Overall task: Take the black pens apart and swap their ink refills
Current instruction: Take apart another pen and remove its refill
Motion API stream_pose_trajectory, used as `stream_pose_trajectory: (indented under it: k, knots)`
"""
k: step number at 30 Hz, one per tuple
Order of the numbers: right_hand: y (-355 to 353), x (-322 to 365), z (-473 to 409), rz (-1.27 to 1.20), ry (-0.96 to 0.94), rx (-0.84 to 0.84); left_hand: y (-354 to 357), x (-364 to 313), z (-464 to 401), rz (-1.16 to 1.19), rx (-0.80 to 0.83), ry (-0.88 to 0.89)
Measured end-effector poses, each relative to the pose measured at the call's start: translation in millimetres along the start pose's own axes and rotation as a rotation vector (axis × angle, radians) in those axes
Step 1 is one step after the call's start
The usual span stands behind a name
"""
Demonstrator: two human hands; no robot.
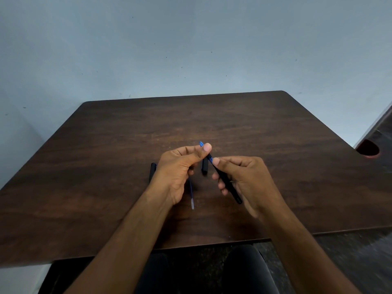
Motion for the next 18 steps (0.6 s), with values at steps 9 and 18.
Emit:
stream_pose_trajectory:
  k: [9,18]
  knots:
    - [-7,-1,6,0.030,0.037,-0.008,-4,-5,-5,0.040,-0.049,0.007]
    - [-27,-8,11,-0.017,0.037,-0.060,-15,-12,-10,-0.112,-0.102,-0.010]
Point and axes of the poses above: each hand's wrist, its own z-axis away from the middle knuckle, its own y-axis out of the palm, x = y × z, the point moved 8 cm from there along -z, towards the middle knuckle, and after that the axes turned 10 degrees about x, right-handed, at the moved point
